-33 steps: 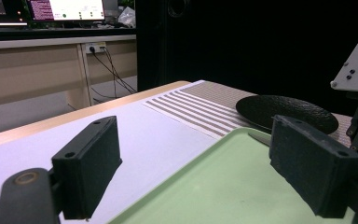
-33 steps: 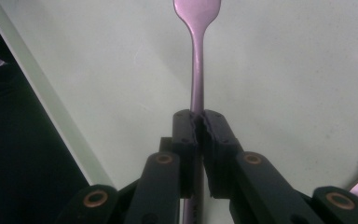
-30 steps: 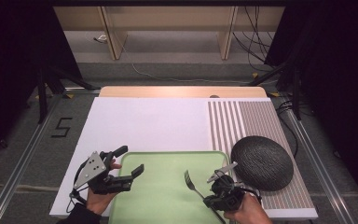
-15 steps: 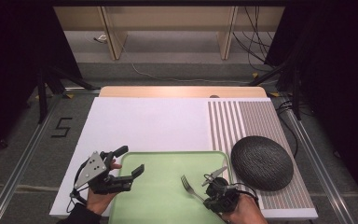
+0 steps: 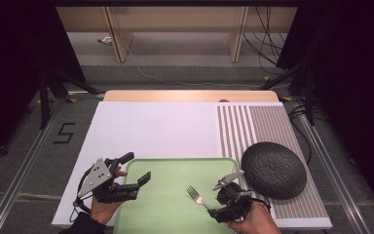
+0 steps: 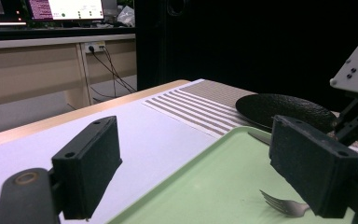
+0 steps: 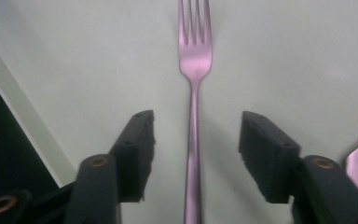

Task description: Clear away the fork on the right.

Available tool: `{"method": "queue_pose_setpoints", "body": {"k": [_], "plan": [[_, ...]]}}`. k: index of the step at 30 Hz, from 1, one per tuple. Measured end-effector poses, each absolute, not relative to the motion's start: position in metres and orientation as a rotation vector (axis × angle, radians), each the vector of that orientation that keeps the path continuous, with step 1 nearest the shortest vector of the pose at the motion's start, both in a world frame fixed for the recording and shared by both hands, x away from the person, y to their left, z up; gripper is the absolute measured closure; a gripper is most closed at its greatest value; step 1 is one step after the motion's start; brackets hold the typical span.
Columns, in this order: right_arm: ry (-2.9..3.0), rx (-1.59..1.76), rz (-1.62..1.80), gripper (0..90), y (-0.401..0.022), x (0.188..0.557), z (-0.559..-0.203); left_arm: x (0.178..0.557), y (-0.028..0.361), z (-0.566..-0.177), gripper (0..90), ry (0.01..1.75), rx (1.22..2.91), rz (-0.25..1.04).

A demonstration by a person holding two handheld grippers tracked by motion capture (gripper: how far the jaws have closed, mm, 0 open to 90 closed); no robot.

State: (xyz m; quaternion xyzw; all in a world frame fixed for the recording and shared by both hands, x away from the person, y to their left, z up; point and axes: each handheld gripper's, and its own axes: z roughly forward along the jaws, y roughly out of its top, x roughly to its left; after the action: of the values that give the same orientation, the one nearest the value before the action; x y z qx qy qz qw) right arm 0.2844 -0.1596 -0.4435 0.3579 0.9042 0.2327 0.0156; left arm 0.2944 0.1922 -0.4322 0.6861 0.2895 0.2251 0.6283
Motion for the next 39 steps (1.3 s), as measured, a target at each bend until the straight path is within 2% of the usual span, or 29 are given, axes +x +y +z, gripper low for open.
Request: {"method": "queue_pose_setpoints", "body": {"k": [3, 7, 12, 14, 26, 29, 39], "plan": [[2.78, 1.097, 0.771, 38.4, -0.159, 0.283, -0.441, 0.294, 0.192, -0.432, 16.2, 0.663, 1.572, 0.517], [2.766, 1.031, 0.829, 39.9, -0.156, 0.28, -0.44, 0.294, 0.192, -0.432, 16.3, 0.664, 1.572, 0.517], [2.796, 0.954, 0.831, 55.0, -0.151, 0.276, -0.444, 0.294, 0.192, -0.432, 16.3, 0.663, 1.573, 0.517], [2.806, 0.931, 0.814, 64.2, -0.15, 0.275, -0.447, 0.294, 0.192, -0.432, 16.2, 0.664, 1.572, 0.517], [2.847, 0.801, 0.694, 87.2, -0.144, 0.271, -0.455, 0.294, 0.192, -0.432, 16.3, 0.664, 1.572, 0.515], [2.852, 0.787, 0.655, 89.8, -0.143, 0.27, -0.457, 0.294, 0.192, -0.432, 16.3, 0.662, 1.574, 0.515], [2.864, 0.772, 0.578, 90.0, -0.142, 0.271, -0.462, 0.294, 0.192, -0.432, 16.3, 0.661, 1.573, 0.516]]}}
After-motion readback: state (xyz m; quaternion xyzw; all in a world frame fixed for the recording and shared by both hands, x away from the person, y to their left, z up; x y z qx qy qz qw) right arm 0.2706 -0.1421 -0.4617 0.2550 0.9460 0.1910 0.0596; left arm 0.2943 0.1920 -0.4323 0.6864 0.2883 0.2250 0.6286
